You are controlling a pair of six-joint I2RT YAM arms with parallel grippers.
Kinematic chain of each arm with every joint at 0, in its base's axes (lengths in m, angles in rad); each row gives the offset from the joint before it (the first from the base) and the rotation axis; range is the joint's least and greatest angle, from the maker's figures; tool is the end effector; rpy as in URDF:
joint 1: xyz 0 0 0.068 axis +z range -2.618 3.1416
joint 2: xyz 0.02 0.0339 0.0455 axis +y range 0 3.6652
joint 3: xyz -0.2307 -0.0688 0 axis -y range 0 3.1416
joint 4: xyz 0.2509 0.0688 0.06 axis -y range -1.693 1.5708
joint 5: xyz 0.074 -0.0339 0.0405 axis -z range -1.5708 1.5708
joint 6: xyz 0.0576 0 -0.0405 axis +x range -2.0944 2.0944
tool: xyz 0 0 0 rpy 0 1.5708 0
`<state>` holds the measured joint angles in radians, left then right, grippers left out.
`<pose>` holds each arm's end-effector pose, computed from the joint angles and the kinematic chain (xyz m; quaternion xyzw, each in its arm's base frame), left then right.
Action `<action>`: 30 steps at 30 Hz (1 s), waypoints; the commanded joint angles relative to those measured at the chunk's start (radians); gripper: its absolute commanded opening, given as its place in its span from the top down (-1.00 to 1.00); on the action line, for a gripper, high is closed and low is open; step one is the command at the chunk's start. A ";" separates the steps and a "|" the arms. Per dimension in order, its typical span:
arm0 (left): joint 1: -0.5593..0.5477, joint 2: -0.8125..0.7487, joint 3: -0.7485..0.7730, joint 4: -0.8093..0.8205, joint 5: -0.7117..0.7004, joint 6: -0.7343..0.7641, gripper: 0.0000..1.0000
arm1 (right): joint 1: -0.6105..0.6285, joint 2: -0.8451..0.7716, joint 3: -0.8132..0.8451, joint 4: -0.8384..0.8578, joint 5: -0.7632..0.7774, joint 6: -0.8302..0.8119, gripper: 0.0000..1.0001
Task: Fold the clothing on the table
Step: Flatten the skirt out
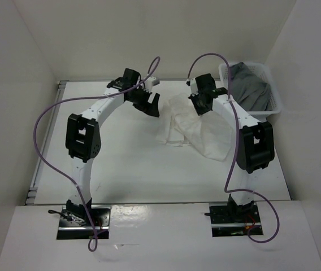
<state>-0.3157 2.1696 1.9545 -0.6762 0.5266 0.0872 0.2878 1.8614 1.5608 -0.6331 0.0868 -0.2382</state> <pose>0.4528 -0.1783 0.2128 0.2671 0.8746 -0.2805 0.2917 0.4057 0.1149 0.2119 -0.2335 0.9197 -0.0334 0.3138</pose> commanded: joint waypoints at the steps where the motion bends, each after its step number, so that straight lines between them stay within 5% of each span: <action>1: -0.025 0.002 -0.045 0.183 0.072 -0.102 -0.93 | 0.004 -0.042 -0.027 -0.017 -0.024 -0.027 1.00; 13: -0.151 0.165 -0.002 0.287 -0.273 -0.251 -0.81 | 0.004 -0.119 -0.088 -0.017 -0.024 -0.055 1.00; 21: -0.212 0.228 0.073 0.257 -0.304 -0.264 -0.65 | 0.004 -0.128 -0.088 -0.017 -0.033 -0.055 1.00; 24: -0.238 0.239 0.098 0.230 -0.295 -0.264 0.18 | 0.004 -0.128 -0.088 -0.017 -0.033 -0.055 1.00; 25: -0.238 0.239 0.098 0.210 -0.315 -0.277 0.83 | 0.004 -0.137 -0.088 -0.017 -0.024 -0.055 1.00; 26: -0.247 0.228 0.081 0.201 -0.315 -0.277 1.00 | 0.004 -0.137 -0.088 -0.017 -0.024 -0.055 1.00; 30: -0.237 0.116 -0.073 0.182 -0.329 -0.267 1.00 | 0.004 -0.157 -0.097 -0.017 -0.013 -0.064 1.00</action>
<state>-0.5632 2.3695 1.9636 -0.4381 0.2138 -0.1654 0.2878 1.7855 1.4704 -0.6464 0.0673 -0.2897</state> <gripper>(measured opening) 0.008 0.014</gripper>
